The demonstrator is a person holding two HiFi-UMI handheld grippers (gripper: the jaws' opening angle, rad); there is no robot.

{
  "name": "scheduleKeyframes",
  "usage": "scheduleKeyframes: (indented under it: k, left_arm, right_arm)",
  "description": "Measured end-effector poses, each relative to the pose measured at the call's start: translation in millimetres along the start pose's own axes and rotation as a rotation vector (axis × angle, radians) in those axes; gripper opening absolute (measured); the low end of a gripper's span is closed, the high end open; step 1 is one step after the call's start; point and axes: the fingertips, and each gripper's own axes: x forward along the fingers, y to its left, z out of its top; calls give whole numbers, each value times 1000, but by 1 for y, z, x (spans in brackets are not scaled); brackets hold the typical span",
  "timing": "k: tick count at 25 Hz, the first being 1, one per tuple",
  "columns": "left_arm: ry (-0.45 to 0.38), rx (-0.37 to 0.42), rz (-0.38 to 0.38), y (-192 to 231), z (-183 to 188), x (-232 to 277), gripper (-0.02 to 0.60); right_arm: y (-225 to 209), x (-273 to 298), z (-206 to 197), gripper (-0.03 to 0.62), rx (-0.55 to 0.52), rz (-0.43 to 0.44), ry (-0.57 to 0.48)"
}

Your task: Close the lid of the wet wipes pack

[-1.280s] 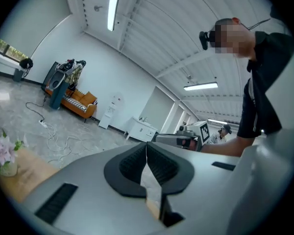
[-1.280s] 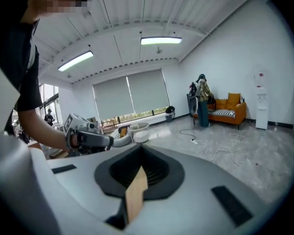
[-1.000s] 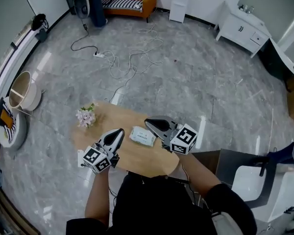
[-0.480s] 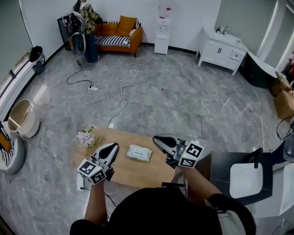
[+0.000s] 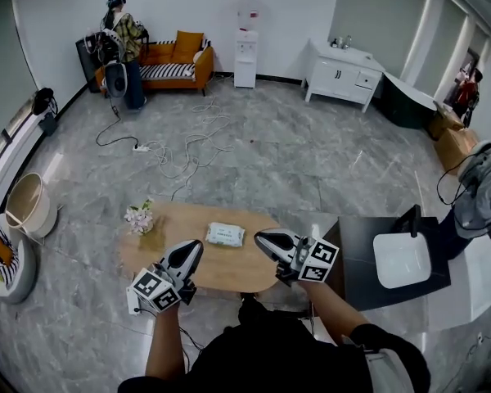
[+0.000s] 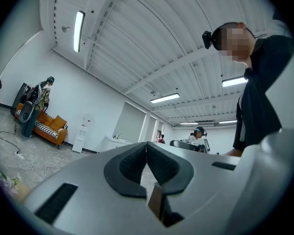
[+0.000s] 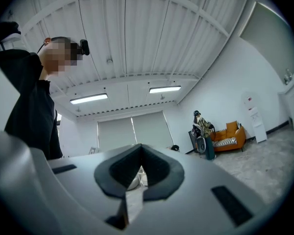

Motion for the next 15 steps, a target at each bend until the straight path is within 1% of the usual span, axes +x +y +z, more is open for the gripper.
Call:
scheduleKeyframes:
  k: [4,9,12,15]
  left_arm:
    - [-14,-20,-21,-44,-11,-15,17]
    - [14,28,-43,-99,-17,-31,17]
    - [7,42,-27,-136,-16,-37,17]
    - [7,53,0,-182,-32,-34,17]
  right_arm:
    - [45,-18,-3,11,-26,44,21]
    - [86,-40,10,12,-40,91,-23]
    - [113,-67,15,12,-41,164,-33]
    - [142,-109,5,12,-9,240,-19]
